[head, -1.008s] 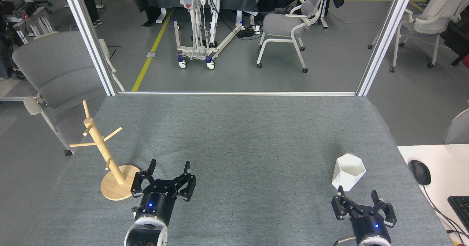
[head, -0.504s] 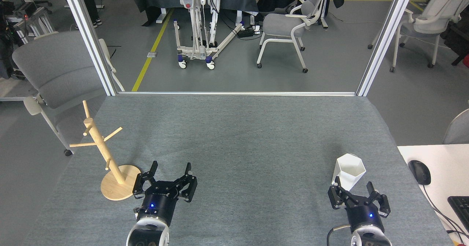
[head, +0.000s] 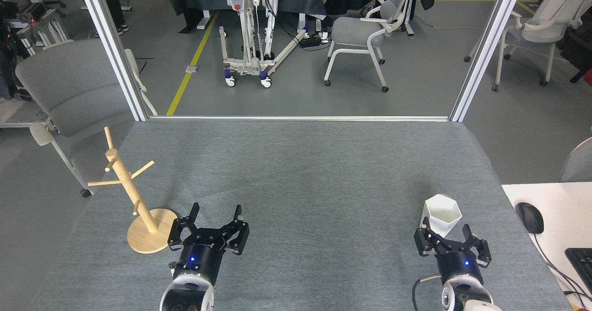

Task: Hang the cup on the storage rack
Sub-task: 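Close the right gripper on the white cup's rim, then lift the cup and carry it toward the left gripper, then grasp the cup with the left gripper beside the right gripper, then open the right gripper and withdraw it from the cup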

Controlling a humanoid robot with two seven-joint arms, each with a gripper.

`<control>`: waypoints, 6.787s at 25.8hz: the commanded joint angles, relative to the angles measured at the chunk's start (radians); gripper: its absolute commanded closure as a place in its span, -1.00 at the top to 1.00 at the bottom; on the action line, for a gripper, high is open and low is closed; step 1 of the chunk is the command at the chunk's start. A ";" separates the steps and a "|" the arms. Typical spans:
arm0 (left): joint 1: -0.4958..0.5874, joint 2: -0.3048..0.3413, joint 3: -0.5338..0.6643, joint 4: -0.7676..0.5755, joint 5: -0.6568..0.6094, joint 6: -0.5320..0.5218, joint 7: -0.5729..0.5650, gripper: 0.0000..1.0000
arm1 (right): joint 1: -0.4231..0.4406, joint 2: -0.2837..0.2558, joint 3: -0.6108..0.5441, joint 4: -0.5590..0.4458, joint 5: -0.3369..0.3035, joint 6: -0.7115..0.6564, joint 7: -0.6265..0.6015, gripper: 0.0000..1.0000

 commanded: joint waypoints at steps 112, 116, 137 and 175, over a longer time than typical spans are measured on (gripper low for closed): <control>-0.308 -0.005 -0.383 0.342 0.025 -0.183 -0.001 0.98 | -0.144 0.157 0.823 -0.441 -0.029 0.941 0.422 -0.49; -0.307 -0.012 -0.385 0.348 0.025 -0.210 -0.044 0.98 | -0.144 0.157 0.823 -0.441 -0.031 0.939 0.422 -0.48; -0.344 -0.012 -0.382 0.387 0.048 -0.282 -0.042 0.93 | -0.143 0.212 0.881 -0.373 -0.032 0.945 0.416 -0.53; -0.227 0.063 -0.342 0.310 0.051 -0.299 -0.068 -1.00 | -0.149 0.220 0.852 -0.355 -0.049 0.915 0.040 0.95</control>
